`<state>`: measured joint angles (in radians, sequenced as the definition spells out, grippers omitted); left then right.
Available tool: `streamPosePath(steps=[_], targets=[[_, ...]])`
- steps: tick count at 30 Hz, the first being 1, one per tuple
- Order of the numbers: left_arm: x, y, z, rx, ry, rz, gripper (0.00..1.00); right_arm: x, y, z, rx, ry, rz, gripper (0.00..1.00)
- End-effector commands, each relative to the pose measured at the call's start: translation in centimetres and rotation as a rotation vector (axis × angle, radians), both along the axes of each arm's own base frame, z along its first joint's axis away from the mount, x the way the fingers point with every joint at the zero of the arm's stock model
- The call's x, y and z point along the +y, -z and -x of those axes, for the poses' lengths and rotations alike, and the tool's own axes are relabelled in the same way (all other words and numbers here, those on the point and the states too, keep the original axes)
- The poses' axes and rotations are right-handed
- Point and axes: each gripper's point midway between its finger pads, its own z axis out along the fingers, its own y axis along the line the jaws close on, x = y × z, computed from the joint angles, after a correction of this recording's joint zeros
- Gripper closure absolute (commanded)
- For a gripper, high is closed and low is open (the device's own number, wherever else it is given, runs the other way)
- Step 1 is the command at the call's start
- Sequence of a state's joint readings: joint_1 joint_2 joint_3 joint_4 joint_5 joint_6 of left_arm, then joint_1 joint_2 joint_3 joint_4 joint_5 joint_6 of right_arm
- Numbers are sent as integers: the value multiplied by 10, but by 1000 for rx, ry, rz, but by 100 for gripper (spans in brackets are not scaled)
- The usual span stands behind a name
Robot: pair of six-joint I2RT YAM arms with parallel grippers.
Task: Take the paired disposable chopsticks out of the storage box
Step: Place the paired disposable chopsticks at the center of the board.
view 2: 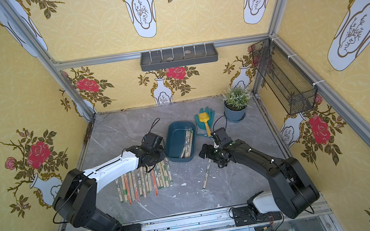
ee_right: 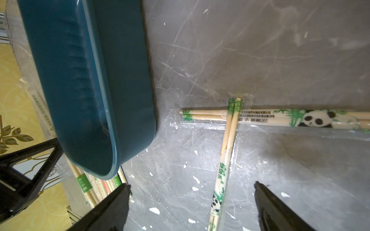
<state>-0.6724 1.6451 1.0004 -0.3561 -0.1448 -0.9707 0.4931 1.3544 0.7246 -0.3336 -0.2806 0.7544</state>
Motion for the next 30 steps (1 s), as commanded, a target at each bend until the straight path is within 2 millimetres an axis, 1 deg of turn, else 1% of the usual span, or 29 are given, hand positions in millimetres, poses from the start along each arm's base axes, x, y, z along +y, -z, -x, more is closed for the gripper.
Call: streamPosePath(steps=[1, 5, 8, 12, 15, 18, 19, 22, 25, 30], targets=[[-6, 10, -2, 5, -7, 25, 100, 2, -3, -5, -30, -8, -7, 3], [-10, 21, 2, 29, 5, 12, 100, 2, -4, -5, -31, -6, -9, 2], [-11, 26, 6, 36, 10, 1, 100, 2, -5, -6, -33, -8, -8, 2], [-9, 29, 7, 40, 6, -6, 96, 3, -6, -6, -33, -8, -8, 2], [-6, 26, 8, 31, 2, -13, 90, 3, -7, -6, -34, -6, -10, 2], [-5, 25, 8, 29, 4, -17, 75, 3, -9, -7, -39, -9, -13, 2], [-5, 24, 8, 29, 6, -18, 72, 4, -9, -7, -40, -10, -12, 2], [-6, 17, 7, 14, 18, -12, 63, 4, -11, -8, -44, -11, -12, 2], [-5, 3, 5, -8, 25, -18, 62, 4, -13, -9, -48, -7, -18, 2], [-2, -30, -3, -89, 49, -33, 59, 6, -15, -11, -56, -11, -21, 3]])
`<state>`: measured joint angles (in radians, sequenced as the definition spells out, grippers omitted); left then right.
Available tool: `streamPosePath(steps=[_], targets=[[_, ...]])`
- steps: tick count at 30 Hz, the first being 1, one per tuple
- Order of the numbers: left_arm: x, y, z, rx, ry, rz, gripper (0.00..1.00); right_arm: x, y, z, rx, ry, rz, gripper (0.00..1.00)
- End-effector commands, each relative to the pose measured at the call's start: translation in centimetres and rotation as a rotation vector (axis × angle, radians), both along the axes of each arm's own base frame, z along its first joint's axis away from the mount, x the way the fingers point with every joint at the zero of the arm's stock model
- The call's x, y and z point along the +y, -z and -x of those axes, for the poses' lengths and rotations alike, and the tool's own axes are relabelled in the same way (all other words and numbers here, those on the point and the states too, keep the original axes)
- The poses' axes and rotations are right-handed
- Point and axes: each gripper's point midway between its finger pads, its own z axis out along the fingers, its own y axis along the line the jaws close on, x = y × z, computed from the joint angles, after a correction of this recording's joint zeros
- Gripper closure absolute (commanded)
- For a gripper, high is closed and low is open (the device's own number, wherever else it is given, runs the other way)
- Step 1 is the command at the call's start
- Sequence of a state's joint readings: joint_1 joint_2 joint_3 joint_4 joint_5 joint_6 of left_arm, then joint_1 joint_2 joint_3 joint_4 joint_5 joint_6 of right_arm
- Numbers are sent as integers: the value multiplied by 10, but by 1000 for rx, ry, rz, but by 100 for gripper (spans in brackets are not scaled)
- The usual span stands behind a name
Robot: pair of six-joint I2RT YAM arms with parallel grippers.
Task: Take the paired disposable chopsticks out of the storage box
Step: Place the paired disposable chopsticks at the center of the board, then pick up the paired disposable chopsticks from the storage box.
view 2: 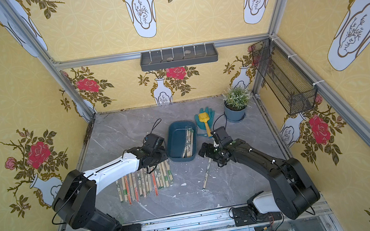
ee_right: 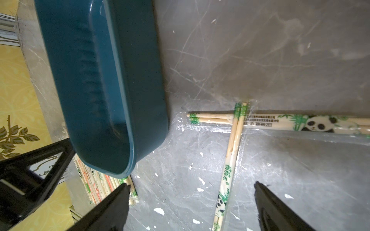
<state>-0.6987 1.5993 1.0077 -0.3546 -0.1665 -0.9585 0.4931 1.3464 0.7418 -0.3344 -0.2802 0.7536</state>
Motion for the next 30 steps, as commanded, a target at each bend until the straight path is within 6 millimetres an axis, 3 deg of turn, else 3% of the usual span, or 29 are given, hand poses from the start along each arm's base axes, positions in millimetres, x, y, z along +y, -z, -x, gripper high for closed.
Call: streamPosePath(steps=[1, 6, 15, 25, 30], targets=[[6, -16, -5, -47, 32, -55, 59, 3, -7, -6, -35, -11, -10, 3], [-13, -46, -20, -99, 130, -58, 55, 4, -6, -6, -35, -10, -19, 2], [-76, -58, -52, -107, 352, -29, 53, 2, 2, -5, -17, 4, -16, 2], [-117, -31, -87, -78, 431, -76, 54, -5, 2, 0, -12, 25, -6, 2], [-128, -13, -100, -69, 427, -100, 54, -5, 2, -1, -9, 23, 1, 3]])
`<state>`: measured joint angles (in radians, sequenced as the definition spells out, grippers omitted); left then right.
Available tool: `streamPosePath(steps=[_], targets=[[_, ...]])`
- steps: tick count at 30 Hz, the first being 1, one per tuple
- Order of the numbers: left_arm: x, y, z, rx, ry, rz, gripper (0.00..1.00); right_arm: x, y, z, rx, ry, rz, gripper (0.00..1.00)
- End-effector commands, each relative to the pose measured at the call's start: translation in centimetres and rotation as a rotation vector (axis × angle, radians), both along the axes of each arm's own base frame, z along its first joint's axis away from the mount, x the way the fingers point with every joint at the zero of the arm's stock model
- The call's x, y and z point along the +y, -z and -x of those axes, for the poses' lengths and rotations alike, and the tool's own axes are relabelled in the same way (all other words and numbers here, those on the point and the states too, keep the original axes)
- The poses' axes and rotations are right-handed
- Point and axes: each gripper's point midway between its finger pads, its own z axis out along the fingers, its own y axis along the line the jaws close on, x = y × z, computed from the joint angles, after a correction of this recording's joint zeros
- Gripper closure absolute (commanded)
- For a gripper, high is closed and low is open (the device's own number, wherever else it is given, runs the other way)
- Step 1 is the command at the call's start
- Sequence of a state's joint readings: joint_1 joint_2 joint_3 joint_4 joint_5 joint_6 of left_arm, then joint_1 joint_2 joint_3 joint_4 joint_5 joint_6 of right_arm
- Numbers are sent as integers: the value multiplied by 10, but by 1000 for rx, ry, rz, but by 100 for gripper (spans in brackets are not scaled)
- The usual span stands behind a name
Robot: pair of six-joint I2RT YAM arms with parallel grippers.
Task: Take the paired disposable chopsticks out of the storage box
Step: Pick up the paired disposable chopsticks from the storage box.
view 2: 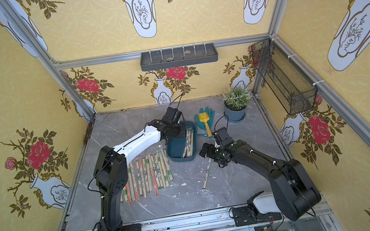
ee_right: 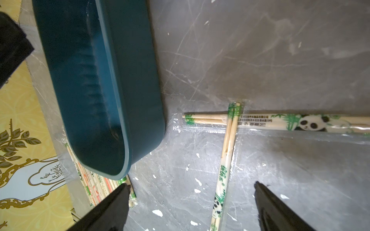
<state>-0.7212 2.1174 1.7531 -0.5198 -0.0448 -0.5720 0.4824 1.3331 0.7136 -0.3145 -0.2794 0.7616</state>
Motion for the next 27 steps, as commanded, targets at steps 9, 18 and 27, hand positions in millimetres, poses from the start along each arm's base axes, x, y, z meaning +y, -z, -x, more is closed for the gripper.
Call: streamPosePath(steps=[9, 18, 27], targets=[[-4, 40, -14, 21, 3, -100, 55, -3, -4, -1, -15, 9, 9, 3], [-3, 68, -17, 61, 14, -163, 56, -4, -3, 1, -14, 12, 9, 3], [5, 86, -15, 82, 0, -213, 60, -4, -3, 1, -12, 10, 8, 3]])
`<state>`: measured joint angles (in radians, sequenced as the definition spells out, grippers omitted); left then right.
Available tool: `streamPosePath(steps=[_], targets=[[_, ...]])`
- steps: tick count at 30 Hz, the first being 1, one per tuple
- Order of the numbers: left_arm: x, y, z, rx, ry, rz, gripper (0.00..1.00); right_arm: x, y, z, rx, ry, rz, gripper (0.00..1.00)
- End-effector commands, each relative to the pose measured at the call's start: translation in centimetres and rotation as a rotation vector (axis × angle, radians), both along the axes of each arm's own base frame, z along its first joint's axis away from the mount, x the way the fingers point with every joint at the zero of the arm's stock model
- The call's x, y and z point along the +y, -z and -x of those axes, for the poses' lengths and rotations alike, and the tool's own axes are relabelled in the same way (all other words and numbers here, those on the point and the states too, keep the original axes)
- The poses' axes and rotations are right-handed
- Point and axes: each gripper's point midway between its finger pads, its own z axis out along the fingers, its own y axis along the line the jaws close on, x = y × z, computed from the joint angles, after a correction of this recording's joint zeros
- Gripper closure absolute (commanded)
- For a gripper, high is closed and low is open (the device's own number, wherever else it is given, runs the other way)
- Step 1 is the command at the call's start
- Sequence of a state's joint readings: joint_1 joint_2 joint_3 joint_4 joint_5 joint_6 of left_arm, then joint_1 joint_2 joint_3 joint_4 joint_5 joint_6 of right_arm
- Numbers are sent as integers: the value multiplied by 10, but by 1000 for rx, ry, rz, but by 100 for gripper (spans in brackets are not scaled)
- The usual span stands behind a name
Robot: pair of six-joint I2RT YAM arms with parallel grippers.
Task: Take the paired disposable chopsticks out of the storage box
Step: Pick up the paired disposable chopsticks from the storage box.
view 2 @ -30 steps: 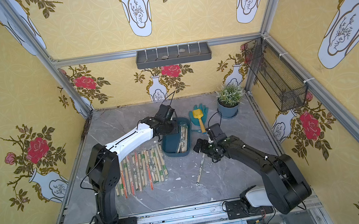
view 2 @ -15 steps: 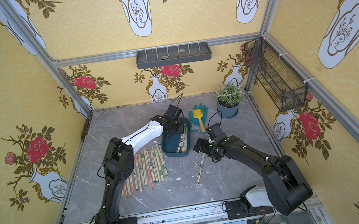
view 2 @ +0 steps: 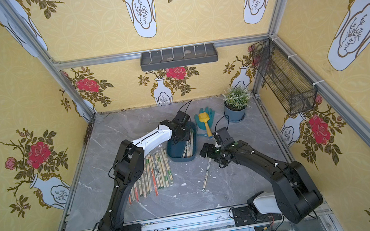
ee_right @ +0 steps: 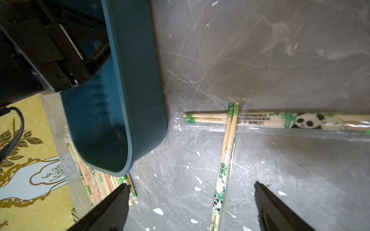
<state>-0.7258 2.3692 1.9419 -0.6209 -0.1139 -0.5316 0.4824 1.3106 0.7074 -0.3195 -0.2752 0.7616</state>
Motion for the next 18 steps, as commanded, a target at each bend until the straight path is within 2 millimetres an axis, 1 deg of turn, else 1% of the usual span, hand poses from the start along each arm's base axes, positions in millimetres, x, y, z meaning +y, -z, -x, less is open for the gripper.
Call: streamPosePath(steps=[1, 8, 10, 13, 18], targets=[[10, 12, 2, 12, -8, -50, 61, -2, 0, 0, -2, 7, 8, 3], [25, 20, 3, 22, -48, -94, 68, -2, -1, 0, -4, 8, 7, 3], [27, 20, 3, 27, -56, -91, 68, -2, -2, 0, -6, 9, 4, 2], [27, 13, 2, 14, -65, -76, 68, -2, -4, 0, -11, 8, 3, 3], [31, -11, 1, -36, -90, -53, 67, -2, -4, 0, -10, 9, 3, 2]])
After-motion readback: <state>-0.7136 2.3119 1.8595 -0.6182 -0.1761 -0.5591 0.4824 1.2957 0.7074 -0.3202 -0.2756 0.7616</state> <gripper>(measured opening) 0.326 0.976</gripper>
